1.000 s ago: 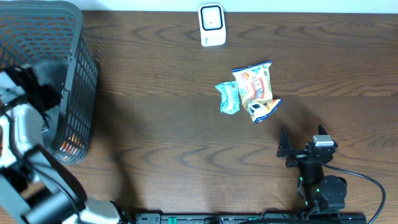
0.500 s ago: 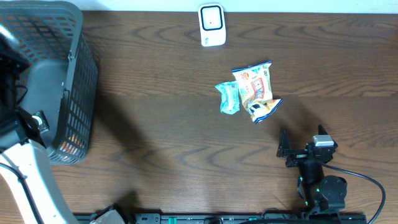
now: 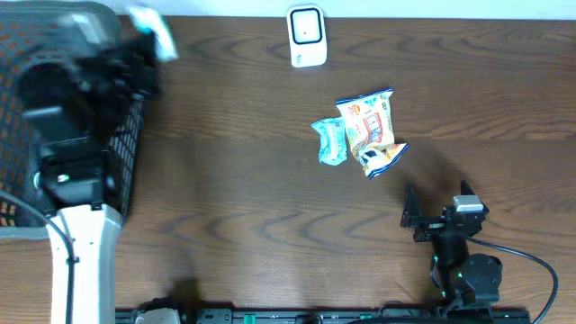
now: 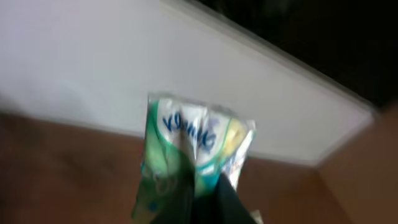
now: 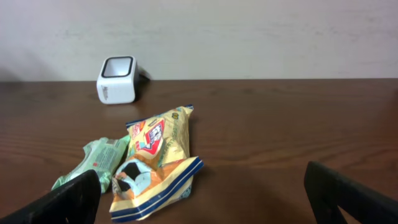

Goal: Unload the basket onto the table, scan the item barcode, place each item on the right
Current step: 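Lift the tissue pack to the scanner and release it beside the packets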

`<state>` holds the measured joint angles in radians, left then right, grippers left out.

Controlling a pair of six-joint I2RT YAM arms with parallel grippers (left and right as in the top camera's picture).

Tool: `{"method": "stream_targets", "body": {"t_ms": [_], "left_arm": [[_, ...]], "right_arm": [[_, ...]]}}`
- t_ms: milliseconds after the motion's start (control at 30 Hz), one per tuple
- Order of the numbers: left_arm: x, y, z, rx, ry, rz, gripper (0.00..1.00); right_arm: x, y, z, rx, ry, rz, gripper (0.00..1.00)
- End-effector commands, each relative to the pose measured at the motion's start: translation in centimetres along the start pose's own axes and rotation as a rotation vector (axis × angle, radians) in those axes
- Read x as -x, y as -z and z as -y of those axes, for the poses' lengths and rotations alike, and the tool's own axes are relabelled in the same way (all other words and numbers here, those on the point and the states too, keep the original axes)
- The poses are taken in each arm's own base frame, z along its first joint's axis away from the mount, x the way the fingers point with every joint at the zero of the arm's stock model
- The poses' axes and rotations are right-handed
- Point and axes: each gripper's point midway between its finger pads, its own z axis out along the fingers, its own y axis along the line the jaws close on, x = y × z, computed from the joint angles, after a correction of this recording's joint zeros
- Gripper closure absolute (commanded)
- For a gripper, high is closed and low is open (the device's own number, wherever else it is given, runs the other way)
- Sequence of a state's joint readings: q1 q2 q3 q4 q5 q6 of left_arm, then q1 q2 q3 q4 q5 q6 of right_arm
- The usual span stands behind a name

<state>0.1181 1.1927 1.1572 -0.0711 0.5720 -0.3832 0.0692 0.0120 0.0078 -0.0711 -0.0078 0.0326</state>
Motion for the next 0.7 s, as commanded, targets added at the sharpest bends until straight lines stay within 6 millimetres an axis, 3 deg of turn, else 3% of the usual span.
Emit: {"method": "stream_targets", "body": {"t_ms": [0,200,433,667], "left_arm": [[-3.3,-0.7,2.3,-0.036,-0.068,-0.111,0.93],[-10.9,-3.1,2.3,0.085,-0.050,-0.334,0.93],[-19.1,-6.4,4.7,0.049,-0.088,-0.546,0.92],[-26.6,-9.2,3.9,0.133,-0.113,-0.689,0.93]], "right_arm": [[-0.1,0.0,0.2,-0.007,0.011,-0.001,0.01],[-0.1,0.0,0.2,-0.007,0.011,-0.001,0.01],[-0.1,0.0,0.2,-0.007,0.011,-0.001,0.01],[-0.1,0.0,0.2,-0.007,0.011,-0.001,0.01]]}}
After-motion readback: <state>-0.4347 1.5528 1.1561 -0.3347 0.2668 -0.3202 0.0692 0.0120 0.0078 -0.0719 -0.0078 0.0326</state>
